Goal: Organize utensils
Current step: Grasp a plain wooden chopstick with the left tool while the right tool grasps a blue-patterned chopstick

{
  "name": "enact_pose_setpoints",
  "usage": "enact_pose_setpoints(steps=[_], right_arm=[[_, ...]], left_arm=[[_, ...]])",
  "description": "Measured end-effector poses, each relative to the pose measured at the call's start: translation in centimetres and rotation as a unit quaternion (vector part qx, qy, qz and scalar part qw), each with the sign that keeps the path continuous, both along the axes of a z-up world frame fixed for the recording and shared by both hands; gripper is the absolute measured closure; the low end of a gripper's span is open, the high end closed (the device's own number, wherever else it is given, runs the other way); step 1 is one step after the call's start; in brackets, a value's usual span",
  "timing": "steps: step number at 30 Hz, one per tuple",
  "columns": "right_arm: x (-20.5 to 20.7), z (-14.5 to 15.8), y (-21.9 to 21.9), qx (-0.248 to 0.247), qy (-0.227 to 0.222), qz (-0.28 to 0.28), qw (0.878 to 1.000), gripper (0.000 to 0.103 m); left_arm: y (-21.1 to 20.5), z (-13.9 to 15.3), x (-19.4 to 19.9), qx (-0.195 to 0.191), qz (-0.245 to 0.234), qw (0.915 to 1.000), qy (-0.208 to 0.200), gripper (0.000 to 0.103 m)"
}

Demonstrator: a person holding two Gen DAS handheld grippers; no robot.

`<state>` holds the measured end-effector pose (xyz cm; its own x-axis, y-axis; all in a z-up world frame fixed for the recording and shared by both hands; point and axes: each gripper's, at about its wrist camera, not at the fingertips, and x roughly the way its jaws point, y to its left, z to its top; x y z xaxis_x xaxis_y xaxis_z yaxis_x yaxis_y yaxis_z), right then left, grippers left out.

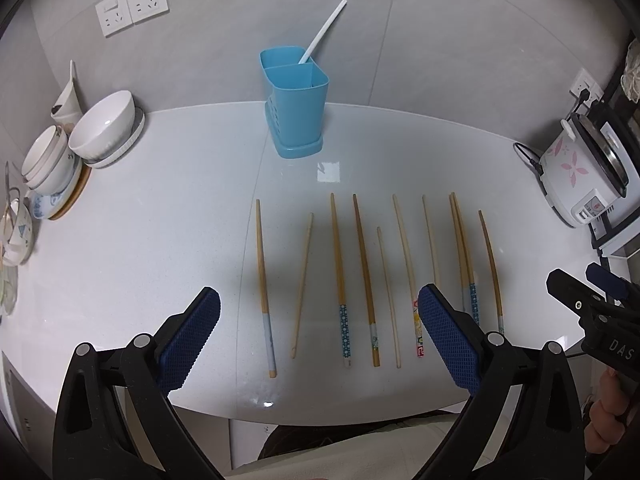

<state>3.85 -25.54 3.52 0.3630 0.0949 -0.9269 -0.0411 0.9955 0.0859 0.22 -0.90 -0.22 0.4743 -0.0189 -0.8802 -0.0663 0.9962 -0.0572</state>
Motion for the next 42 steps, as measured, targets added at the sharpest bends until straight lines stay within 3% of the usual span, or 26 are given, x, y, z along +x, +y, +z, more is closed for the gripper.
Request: enact_pose_setpoints(steps=[8, 14, 21, 28, 36, 42], right_arm=[[0.8, -0.6, 0.2, -0.002, 0.003, 0.004, 1.000, 0.012], [3.0, -3.5, 0.0, -0.007, 0.000, 0.012, 1.000, 0.014], [5.8, -10.2, -0.6, -0.008, 0.055, 0.016, 0.998, 0.032], [7.6, -14.8, -1.7, -0.030, 0.091, 0.006, 0.995, 0.038], [8.4, -16.9, -2.2, -0.039, 0.132, -0.001, 0.990, 0.057], [8.4, -17.8, -1.7, -0.052, 0.149, 0.006, 0.987, 0.064]], left_arm=[[0.5, -0.4, 0.9, -0.007, 0.000, 0.9999, 0.008, 0.006], [3.5, -2.9, 3.4, -0.025, 0.025, 0.9989, 0.029, 0.007], [6.8, -7.1, 6.1, -0.011, 0.050, 0.9975, 0.050, 0.009], [8.5, -12.2, 8.1, 0.002, 0.066, 0.9929, 0.099, 0.016], [9.3, -16.1, 8.4, 0.019, 0.078, 0.9866, 0.142, 0.020], [9.0, -17.6, 8.2, 0.026, 0.075, 0.9838, 0.161, 0.023]])
